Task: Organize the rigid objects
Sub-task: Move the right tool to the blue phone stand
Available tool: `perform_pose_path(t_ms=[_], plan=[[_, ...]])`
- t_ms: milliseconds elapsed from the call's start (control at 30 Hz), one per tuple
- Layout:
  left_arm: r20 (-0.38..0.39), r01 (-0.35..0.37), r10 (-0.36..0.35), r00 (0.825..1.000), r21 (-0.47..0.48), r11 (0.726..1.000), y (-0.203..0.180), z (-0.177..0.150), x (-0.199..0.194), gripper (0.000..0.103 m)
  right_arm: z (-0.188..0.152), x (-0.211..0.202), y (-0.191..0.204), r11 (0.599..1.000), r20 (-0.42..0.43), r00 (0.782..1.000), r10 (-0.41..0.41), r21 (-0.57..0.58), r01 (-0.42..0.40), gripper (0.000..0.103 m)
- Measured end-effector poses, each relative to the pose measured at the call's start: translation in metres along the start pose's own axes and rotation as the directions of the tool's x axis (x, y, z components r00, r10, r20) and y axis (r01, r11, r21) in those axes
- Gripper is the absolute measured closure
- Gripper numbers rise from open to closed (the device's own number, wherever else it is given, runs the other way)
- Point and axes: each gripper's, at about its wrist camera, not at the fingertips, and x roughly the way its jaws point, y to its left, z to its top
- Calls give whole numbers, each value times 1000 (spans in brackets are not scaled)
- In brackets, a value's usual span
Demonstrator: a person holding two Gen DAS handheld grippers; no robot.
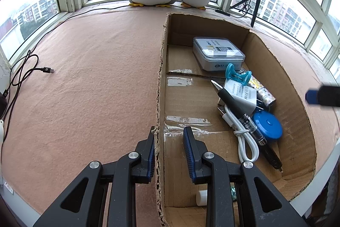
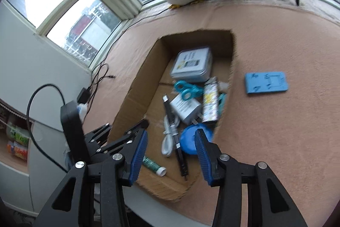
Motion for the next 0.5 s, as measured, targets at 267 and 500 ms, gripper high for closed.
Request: perform_pose_path(t_ms=[267, 500], plan=[[0, -1, 1, 1000, 1, 1000, 0, 0, 0, 77, 20, -23, -52, 980, 125, 974, -191, 73, 183, 61], [-1, -3, 3, 1000, 3, 1000, 0, 0, 0, 77, 40, -16, -99, 961, 89, 963, -253, 141, 239, 53]])
